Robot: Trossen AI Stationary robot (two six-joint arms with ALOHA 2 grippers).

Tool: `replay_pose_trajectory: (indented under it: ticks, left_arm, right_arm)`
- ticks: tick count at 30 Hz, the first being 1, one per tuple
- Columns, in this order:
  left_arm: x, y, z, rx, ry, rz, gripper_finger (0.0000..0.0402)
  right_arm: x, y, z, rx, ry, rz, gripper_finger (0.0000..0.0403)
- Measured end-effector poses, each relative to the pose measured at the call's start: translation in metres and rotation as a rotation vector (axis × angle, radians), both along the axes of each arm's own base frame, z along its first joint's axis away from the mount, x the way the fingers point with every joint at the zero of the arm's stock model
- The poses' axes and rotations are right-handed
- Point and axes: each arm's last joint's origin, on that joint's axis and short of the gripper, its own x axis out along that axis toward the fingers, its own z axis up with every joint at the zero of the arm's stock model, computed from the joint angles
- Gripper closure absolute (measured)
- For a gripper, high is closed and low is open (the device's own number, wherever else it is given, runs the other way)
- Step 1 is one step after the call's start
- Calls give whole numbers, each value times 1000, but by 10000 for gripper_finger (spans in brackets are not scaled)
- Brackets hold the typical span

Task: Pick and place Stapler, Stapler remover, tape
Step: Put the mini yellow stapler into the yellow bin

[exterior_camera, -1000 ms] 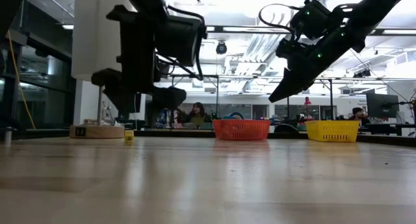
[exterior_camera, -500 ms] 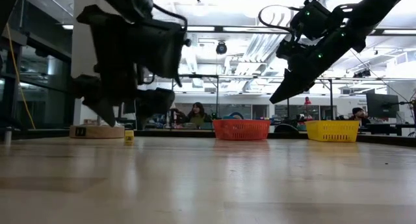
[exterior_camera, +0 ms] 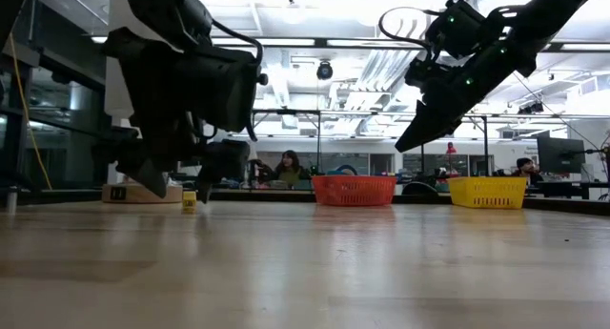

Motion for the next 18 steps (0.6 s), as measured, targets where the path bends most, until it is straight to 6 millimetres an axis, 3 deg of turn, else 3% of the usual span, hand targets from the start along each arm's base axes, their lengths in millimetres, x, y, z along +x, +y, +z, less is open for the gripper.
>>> replay_pose_trajectory:
  ticks: [6,18]
  left_arm:
    - [1,0,0,0,6,-12,113]
    - [8,5,-27,22,17,17,113]
  right_arm:
    - [0,-1,0,-11,4,-16,267]
    - [-1,0,0,-6,11,-16,267]
